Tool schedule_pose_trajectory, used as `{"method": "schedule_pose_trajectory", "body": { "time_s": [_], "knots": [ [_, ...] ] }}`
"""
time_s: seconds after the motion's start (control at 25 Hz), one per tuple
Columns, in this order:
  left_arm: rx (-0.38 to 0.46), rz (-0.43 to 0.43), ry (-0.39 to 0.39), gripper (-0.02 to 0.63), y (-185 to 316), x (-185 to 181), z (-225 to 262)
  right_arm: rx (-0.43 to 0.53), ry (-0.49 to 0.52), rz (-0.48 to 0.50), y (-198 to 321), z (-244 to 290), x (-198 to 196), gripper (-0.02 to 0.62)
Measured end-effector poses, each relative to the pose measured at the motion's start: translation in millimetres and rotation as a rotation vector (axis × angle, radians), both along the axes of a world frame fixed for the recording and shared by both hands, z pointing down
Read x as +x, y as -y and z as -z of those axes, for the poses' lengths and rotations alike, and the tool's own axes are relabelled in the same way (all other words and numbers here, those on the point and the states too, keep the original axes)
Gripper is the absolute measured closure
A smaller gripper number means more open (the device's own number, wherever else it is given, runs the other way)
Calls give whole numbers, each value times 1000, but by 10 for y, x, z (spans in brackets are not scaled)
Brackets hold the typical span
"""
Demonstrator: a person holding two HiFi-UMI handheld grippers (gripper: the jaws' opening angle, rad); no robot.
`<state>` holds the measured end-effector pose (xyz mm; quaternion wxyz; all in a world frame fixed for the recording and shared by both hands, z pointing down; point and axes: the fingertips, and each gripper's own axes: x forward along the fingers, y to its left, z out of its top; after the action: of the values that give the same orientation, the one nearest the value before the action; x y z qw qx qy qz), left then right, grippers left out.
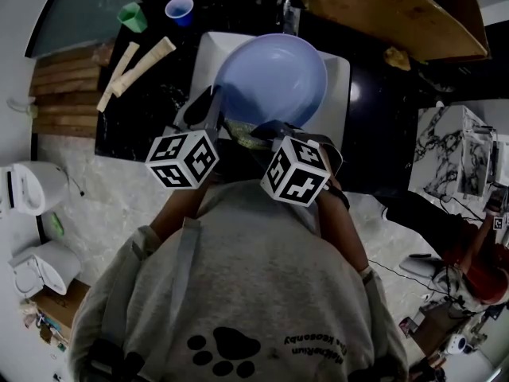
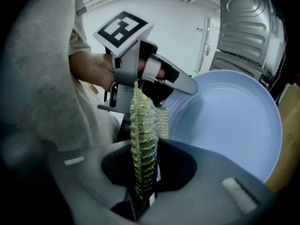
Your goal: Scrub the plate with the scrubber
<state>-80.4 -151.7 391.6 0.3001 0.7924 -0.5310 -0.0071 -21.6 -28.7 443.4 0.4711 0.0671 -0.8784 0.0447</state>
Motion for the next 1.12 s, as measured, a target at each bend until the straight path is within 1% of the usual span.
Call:
{"method": "schedule_pose_trajectory", "body": {
  "time_s": [0.08,0.16,0.28,0.44,0.56,0.76,0.96,1.04,1.12],
  "knots": [
    [-13,-4,14,570,-19,-5,-47,9,0,-7,-3,80,50,531],
    [-23,-10,18,577,-34,2,-81,57,-5,-29,51,202,126,531],
    [-26,-20,14,584,-42,29,-81,178,-8,-83,216,468,261,531],
    [-30,-40,27,584,-49,75,-82,362,-21,-171,484,838,466,531],
    [-39,-45,38,584,-70,81,-95,466,-23,-241,646,1045,614,531],
    [-40,-45,36,585,-84,62,-66,628,-106,-309,882,1174,814,529],
    [-34,-53,32,584,-96,77,2,821,-198,-310,1076,1340,836,529],
    [-33,-57,24,584,-103,84,30,869,-230,-328,1152,1390,829,529],
    [-35,-60,11,584,-106,93,55,898,-272,-320,1221,1359,841,529]
  ]
}}
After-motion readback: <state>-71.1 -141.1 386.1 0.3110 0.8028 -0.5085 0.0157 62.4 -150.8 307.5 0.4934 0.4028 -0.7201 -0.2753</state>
